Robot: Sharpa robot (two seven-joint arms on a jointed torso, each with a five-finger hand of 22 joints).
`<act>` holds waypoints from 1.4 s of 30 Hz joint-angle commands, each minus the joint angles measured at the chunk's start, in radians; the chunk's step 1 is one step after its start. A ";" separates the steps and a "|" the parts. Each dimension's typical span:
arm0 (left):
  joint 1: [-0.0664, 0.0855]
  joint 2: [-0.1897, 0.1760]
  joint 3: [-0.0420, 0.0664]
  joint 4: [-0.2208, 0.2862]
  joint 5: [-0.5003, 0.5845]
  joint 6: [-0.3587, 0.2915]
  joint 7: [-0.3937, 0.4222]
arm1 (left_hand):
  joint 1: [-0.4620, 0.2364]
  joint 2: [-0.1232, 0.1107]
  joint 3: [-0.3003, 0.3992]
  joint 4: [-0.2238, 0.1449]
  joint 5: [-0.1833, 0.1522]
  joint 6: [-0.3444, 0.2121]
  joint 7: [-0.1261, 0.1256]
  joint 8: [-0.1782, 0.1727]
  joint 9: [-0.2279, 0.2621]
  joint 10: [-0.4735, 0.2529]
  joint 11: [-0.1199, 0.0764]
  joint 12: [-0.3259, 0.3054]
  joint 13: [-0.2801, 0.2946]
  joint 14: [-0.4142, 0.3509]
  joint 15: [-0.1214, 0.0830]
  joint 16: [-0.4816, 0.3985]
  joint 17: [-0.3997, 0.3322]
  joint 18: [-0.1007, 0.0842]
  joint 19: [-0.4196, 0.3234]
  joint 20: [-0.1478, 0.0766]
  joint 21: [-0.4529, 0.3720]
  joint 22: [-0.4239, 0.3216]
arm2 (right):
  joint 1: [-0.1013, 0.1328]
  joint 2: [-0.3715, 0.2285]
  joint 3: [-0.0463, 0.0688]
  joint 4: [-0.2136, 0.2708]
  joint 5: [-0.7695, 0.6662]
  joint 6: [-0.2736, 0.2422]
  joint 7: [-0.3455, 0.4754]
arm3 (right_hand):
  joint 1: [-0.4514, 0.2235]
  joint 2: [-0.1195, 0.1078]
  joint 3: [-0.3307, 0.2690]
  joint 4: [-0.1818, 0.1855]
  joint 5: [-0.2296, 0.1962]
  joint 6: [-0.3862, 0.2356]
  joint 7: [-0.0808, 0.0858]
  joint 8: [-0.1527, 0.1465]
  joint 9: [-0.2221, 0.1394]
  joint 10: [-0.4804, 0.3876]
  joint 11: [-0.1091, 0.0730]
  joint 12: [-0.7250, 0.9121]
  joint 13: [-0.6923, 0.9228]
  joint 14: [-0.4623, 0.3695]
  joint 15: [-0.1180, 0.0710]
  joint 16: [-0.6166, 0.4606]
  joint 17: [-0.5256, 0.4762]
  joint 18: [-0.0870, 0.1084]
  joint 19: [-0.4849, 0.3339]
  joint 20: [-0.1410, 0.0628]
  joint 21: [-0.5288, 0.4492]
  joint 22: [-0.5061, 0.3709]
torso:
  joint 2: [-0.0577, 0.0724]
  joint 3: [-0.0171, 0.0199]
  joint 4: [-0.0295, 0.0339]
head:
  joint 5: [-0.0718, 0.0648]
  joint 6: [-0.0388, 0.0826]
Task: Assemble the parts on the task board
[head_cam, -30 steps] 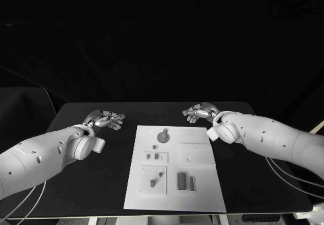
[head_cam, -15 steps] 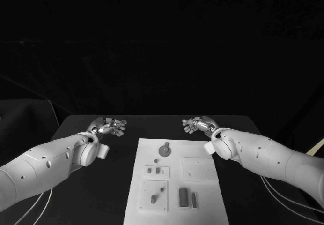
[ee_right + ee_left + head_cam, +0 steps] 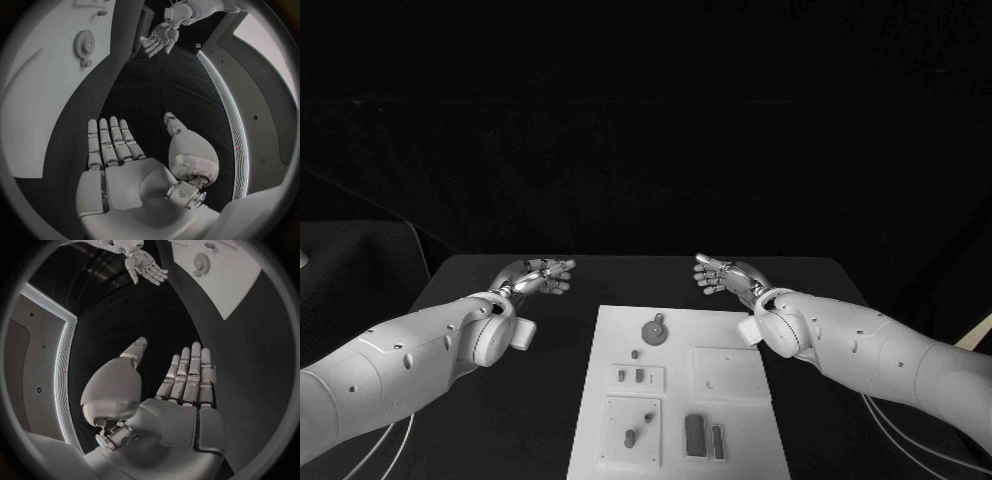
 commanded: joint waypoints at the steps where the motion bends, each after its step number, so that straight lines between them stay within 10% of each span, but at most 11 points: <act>1: -0.005 -0.008 0.009 0.034 0.013 -0.033 0.017 | -0.774 0.059 -0.200 0.033 -0.099 -0.467 -0.083 -0.177 -0.285 -0.627 -0.081 -0.188 -0.171 -0.674 -0.071 -0.177 -0.412 -0.044 -0.311 -0.033 -0.917 -0.168 | 0.001 -0.009 0.000 0.032 0.019 -0.033 0.014 | -0.454 0.038 -0.228 0.043 -0.098 -0.415 -0.081 -0.178 -0.306 -0.452 -0.078 -0.258 -0.165 -0.371 -0.073 -0.286 -0.291 -0.006 -0.113 -0.061 -1.037 -0.203 | -0.016 0.0027 -0.0196 | 0.015 0.001; 8: -0.039 -0.059 0.046 0.186 0.061 -0.162 0.074 | -0.774 0.059 -0.200 0.033 -0.099 -0.467 -0.083 -0.177 -0.285 -0.627 -0.081 -0.188 -0.171 -0.674 -0.071 -0.177 -0.412 -0.044 -0.311 -0.033 -0.917 -0.168 | 0.002 -0.051 -0.001 0.185 0.096 -0.169 0.061 | -0.454 0.038 -0.228 0.043 -0.098 -0.415 -0.081 -0.178 -0.306 -0.452 -0.078 -0.258 -0.165 -0.371 -0.073 -0.286 -0.291 -0.006 -0.113 -0.061 -1.037 -0.203 | -0.070 0.0132 -0.0849 | 0.071 0.007; 14: -0.083 -0.127 0.096 0.387 0.124 -0.332 0.149 | -0.774 0.059 -0.200 0.033 -0.099 -0.467 -0.083 -0.177 -0.285 -0.627 -0.081 -0.188 -0.171 -0.674 -0.071 -0.177 -0.412 -0.044 -0.311 -0.033 -0.917 -0.168 | 0.005 -0.107 -0.002 0.385 0.197 -0.347 0.123 | -0.454 0.038 -0.228 0.043 -0.098 -0.415 -0.081 -0.178 -0.306 -0.452 -0.078 -0.258 -0.165 -0.371 -0.073 -0.286 -0.291 -0.006 -0.113 -0.061 -1.037 -0.203 | -0.092 0.0174 -0.1111 | 0.093 0.009; 25: -0.135 -0.207 0.154 0.624 0.199 -0.533 0.237 | -0.774 0.059 -0.200 0.033 -0.099 -0.467 -0.083 -0.177 -0.285 -0.627 -0.081 -0.188 -0.171 -0.674 -0.071 -0.177 -0.412 -0.044 -0.311 -0.033 -0.917 -0.168 | 0.008 -0.183 -0.003 0.655 0.333 -0.586 0.206 | -0.454 0.038 -0.228 0.043 -0.098 -0.415 -0.081 -0.178 -0.306 -0.452 -0.078 -0.258 -0.165 -0.371 -0.073 -0.286 -0.291 -0.006 -0.113 -0.061 -1.037 -0.203 | -0.092 0.0174 -0.1114 | 0.093 0.009; 42: -0.140 -0.214 0.159 0.645 0.205 -0.551 0.245 | -0.774 0.059 -0.200 0.033 -0.099 -0.467 -0.083 -0.177 -0.285 -0.627 -0.081 -0.188 -0.171 -0.674 -0.071 -0.177 -0.412 -0.044 -0.311 -0.033 -0.917 -0.168 | 0.009 -0.193 -0.003 0.692 0.352 -0.619 0.218 | -0.454 0.038 -0.228 0.043 -0.098 -0.415 -0.081 -0.178 -0.306 -0.452 -0.078 -0.258 -0.165 -0.371 -0.073 -0.286 -0.291 -0.006 -0.113 -0.061 -1.037 -0.203 | -0.092 0.0174 -0.1114 | 0.093 0.009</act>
